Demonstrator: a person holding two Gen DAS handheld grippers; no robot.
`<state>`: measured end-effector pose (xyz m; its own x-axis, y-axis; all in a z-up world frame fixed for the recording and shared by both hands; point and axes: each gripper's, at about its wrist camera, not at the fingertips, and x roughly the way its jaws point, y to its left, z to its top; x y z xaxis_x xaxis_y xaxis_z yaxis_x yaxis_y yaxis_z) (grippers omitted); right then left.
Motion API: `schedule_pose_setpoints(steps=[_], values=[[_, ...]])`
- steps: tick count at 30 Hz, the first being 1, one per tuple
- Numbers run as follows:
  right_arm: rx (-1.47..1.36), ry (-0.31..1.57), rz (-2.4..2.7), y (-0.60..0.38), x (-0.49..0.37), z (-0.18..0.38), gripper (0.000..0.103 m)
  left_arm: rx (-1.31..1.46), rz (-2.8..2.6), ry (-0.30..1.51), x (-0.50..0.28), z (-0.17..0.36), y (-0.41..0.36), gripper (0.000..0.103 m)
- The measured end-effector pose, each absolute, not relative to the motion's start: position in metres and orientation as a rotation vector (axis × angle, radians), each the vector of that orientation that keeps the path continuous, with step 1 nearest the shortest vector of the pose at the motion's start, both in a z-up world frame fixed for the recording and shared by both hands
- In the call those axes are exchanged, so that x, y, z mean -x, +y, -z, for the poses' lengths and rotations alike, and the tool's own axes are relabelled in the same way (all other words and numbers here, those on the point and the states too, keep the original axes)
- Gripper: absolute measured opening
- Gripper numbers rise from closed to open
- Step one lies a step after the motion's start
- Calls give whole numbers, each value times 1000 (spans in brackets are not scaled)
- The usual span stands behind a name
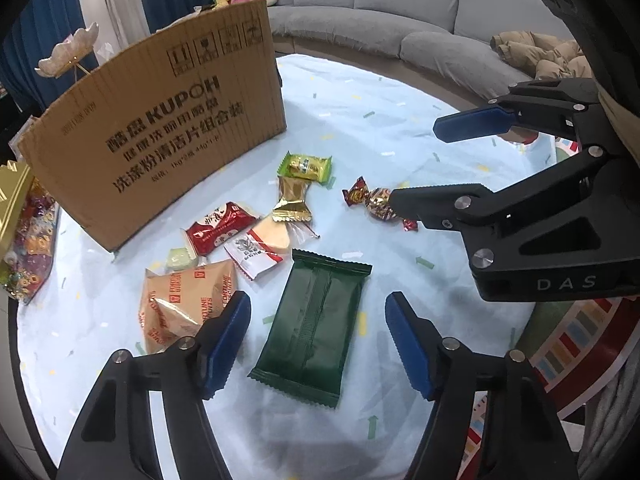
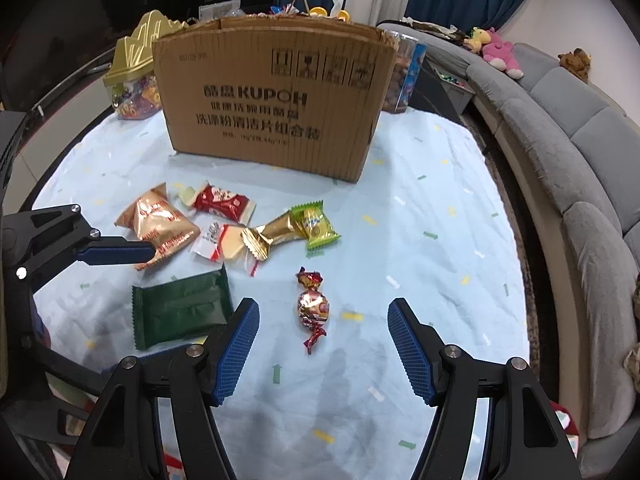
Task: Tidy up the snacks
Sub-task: 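Lower the left tool onto the dark green packet while the right tool lowers onto the gold-wrapped candy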
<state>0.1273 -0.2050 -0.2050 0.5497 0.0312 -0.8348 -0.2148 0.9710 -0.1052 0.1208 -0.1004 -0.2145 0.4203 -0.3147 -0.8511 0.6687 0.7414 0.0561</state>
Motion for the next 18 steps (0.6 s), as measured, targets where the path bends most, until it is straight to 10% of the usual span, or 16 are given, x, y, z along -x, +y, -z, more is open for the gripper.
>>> schedule_pose_setpoints(steps=[18], values=[[192, 1032, -187, -202, -141, 236, 59, -395, 690, 981, -134, 235, -99, 60]])
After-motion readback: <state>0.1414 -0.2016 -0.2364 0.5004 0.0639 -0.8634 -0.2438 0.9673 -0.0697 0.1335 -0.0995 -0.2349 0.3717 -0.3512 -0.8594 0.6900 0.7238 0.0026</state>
